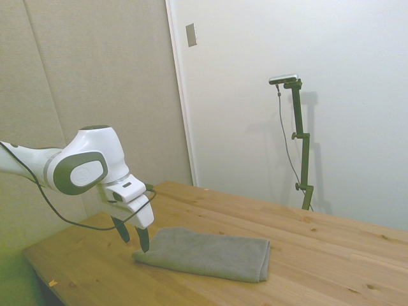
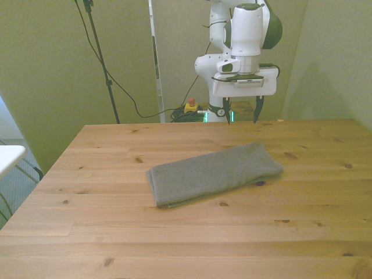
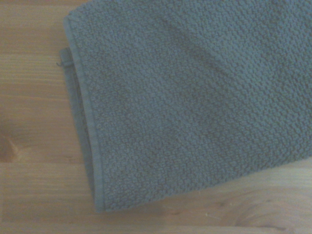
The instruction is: Fold the towel
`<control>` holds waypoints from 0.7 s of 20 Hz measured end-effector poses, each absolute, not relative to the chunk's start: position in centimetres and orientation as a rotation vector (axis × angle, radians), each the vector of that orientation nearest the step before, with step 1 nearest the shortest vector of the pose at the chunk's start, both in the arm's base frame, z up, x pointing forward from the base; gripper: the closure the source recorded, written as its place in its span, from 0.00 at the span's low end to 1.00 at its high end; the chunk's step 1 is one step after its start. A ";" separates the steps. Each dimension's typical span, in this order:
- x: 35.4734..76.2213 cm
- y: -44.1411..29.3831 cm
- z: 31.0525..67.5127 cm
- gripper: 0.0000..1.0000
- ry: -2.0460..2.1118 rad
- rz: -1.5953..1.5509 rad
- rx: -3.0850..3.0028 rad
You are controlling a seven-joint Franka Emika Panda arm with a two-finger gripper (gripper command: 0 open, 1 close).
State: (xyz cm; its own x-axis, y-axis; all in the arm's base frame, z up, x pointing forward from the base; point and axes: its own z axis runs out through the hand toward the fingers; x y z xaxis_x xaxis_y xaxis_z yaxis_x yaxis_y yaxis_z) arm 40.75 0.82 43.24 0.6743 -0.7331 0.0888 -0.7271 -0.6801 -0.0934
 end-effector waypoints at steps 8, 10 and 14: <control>42.9 2.4 44.1 0.00 1.130 -0.262 -2.906; 44.3 3.9 43.2 0.00 1.071 -0.281 -2.988; 47.0 7.2 40.9 0.00 1.055 -0.341 -3.114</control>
State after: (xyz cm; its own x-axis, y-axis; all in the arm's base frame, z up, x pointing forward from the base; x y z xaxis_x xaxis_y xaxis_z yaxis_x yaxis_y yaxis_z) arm 46.99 7.24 40.88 0.7764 -0.5807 0.2451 -0.6143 -0.7841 0.0882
